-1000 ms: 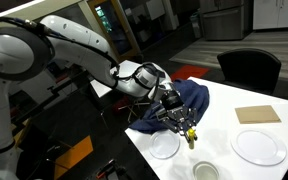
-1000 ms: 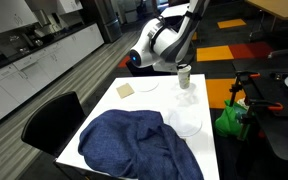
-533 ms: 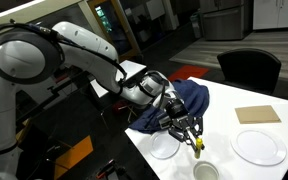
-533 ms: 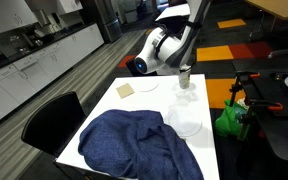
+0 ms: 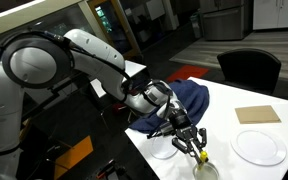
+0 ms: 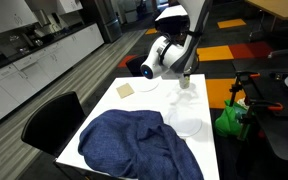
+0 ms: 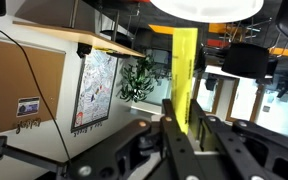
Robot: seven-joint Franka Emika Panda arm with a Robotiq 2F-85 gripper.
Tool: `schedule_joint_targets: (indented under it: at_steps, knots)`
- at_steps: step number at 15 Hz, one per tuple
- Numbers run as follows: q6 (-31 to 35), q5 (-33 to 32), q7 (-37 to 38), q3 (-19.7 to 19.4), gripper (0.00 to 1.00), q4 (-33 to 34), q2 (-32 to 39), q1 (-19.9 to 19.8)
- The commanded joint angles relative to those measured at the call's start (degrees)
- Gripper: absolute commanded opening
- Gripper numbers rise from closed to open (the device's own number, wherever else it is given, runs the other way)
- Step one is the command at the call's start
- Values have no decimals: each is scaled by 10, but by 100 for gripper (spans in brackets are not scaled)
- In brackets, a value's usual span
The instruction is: Pick up the marker and put it in the cup
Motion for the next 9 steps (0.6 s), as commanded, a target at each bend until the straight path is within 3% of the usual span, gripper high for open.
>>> schedule_joint_targets:
  at_steps: [1, 9]
  knots:
    - [11, -9, -5, 6, 5, 2, 10, -13]
    - [10, -3, 8, 4, 5, 30, 48, -13]
